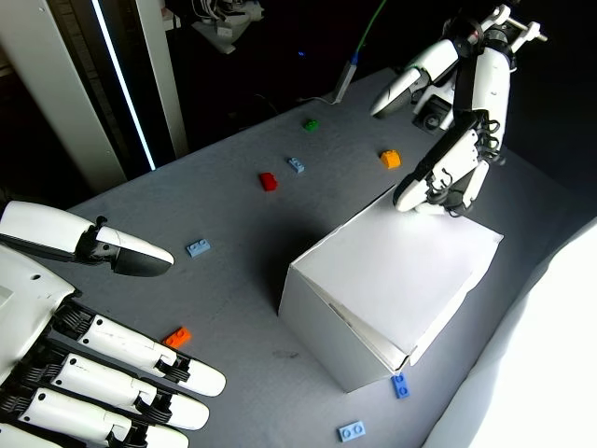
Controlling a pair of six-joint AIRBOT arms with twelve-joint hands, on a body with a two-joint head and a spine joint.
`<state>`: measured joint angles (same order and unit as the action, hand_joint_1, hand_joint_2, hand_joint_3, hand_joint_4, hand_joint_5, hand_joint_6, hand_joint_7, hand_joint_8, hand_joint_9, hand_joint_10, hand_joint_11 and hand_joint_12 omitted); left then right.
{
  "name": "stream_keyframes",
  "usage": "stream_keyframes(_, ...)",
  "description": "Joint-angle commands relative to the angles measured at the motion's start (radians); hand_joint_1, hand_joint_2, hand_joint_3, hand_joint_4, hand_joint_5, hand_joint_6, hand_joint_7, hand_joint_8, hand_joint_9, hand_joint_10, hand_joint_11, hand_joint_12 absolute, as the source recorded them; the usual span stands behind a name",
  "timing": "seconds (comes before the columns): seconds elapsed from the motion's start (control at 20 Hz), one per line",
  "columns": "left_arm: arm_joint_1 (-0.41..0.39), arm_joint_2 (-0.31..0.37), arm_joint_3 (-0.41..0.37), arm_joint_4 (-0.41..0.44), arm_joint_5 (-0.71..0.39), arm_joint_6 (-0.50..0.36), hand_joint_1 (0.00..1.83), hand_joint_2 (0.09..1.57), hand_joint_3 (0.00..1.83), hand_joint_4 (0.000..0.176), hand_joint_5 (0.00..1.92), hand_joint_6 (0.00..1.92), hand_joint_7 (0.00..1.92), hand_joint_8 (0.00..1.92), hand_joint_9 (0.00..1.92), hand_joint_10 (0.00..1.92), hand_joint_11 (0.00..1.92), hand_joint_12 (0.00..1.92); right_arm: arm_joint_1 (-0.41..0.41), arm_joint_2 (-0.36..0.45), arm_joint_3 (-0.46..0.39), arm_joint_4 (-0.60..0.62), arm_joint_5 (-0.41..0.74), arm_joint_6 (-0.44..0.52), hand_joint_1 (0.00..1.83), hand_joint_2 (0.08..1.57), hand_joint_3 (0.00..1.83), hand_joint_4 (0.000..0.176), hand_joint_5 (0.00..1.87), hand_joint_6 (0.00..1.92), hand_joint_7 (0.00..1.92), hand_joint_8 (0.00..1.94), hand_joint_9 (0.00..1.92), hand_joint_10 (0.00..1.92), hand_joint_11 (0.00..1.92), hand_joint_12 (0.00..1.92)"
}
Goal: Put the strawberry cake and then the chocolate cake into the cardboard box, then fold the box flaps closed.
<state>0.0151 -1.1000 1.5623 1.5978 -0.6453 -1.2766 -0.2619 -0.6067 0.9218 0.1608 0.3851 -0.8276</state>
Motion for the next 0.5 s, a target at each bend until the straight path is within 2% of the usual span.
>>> stream_keyframes(0.0, -0.024, -0.001, 0.017, -0.069, -0.016, 0.013, 0.51, 1.11, 0.0, 0.005, 0.58, 0.0, 0.69, 0.0, 0.77, 0.0, 0.24, 1.25, 0.006, 0.013, 0.003, 0.007, 0.12, 0.008, 0.0, 1.25, 0.0, 0.0, 0.31, 0.0, 0.32, 0.0, 0.32, 0.01, 0.0, 1.11)
stream_keyframes(0.15, -0.051, -0.064, 0.111, -0.034, -0.052, 0.077, 0.48, 1.12, 0.01, 0.001, 0.58, 0.0, 0.68, 0.0, 0.76, 0.0, 0.21, 1.25, 0.006, 0.013, 0.003, 0.007, 0.12, 0.008, 0.0, 1.26, 0.0, 0.0, 0.31, 0.0, 0.33, 0.0, 0.33, 0.02, 0.0, 1.08)
stream_keyframes(0.25, -0.058, -0.107, 0.172, -0.024, -0.07, 0.109, 0.4, 1.14, 0.01, 0.012, 0.56, 0.0, 0.67, 0.0, 0.75, 0.0, 0.2, 1.27, 0.006, 0.012, 0.003, 0.007, 0.12, 0.008, 0.0, 1.26, 0.0, 0.0, 0.32, 0.01, 0.32, 0.0, 0.32, 0.01, 0.0, 1.02)
stream_keyframes(0.3, -0.057, -0.127, 0.198, -0.02, -0.081, 0.124, 0.4, 1.14, 0.01, 0.012, 0.56, 0.0, 0.67, 0.0, 0.75, 0.0, 0.2, 1.27, 0.006, 0.012, 0.003, 0.007, 0.12, 0.008, 0.0, 1.26, 0.0, 0.0, 0.32, 0.01, 0.32, 0.0, 0.32, 0.01, 0.0, 1.02)
stream_keyframes(0.35, -0.057, -0.15, 0.225, 0.004, -0.098, 0.129, 0.4, 1.16, 0.01, 0.001, 0.57, 0.0, 0.67, 0.0, 0.76, 0.0, 0.19, 1.27, 0.006, 0.012, 0.003, 0.007, 0.12, 0.008, 0.0, 1.26, 0.0, 0.0, 0.33, 0.01, 0.32, 0.0, 0.33, 0.01, 0.0, 1.01)
stream_keyframes(0.45, -0.047, -0.178, 0.249, 0.023, -0.124, 0.137, 0.4, 1.16, 0.01, 0.001, 0.58, 0.01, 0.68, 0.01, 0.76, 0.01, 0.2, 1.27, 0.006, 0.011, 0.003, 0.007, 0.121, 0.008, 0.0, 1.26, 0.0, 0.0, 0.32, 0.01, 0.33, 0.01, 0.33, 0.02, 0.0, 1.01)
